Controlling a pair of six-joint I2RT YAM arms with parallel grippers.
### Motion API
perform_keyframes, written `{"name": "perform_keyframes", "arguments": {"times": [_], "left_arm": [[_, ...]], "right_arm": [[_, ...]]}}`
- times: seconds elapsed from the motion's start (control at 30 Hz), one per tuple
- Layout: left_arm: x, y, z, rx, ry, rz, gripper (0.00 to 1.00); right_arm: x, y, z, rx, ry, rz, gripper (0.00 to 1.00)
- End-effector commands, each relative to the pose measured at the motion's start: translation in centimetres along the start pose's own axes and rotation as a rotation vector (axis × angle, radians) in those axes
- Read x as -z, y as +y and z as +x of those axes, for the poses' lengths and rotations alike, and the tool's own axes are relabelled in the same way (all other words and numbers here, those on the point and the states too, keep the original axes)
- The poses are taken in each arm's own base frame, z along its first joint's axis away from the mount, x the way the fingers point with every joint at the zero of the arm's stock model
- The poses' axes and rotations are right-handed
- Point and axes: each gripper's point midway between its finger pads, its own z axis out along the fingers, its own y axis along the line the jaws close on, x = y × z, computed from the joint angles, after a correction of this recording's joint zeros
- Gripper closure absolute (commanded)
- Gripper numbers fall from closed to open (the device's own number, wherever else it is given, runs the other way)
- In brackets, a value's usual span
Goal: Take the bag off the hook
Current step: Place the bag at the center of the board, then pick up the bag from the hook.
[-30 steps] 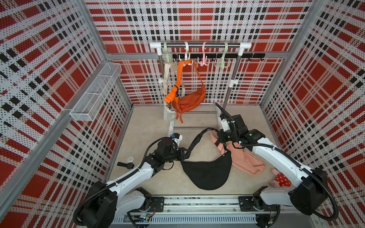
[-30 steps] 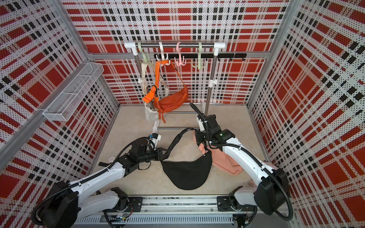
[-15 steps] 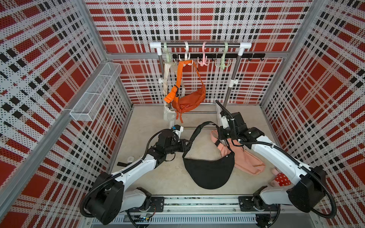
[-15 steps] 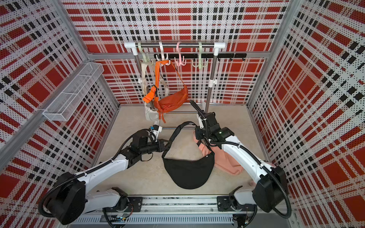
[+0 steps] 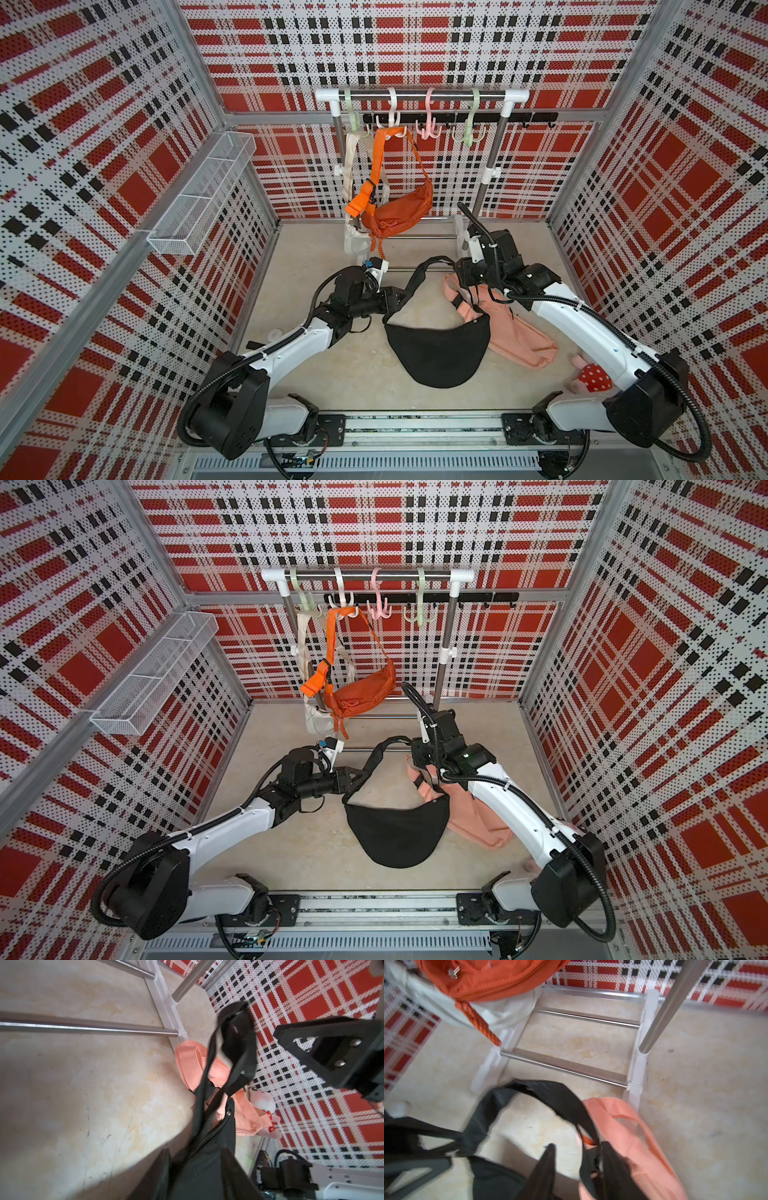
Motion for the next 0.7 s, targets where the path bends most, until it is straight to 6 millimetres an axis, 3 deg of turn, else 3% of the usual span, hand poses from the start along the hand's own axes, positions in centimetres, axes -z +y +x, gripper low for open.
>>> {"name": "perform_keyframes", "arguments": {"times": [0.0,0.13,0.27,0.5,0.67], "left_arm": [[0.8,-1.3,-2.3,-0.052,-0.053,0.022,0.40],[2.9,-2.0,-5.5,-0.110,-0.158,-0.026,0.33],[4.5,-2.5,-8.2,-0.154,-0.234,-0.057,0.33],[6.6,-4.7,-13.5,-0.284,-0.383,-0.098,0.35],[6.9,-5.6,-16.5,-0.328,-0.464,-0.118,0.35]], "right_arm": [[1.4,-0.4,-1.1,-0.019,-0.026,0.021,0.44],[3.1,-0.4,-2.6,-0.031,-0.073,0.021,0.41],[4.2,0.4,-5.1,-0.018,-0.125,-0.008,0.40],[5.2,2.3,-10.9,0.011,-0.279,-0.072,0.41],[5.2,4.1,-14.9,0.042,-0.363,-0.134,0.42]]}}
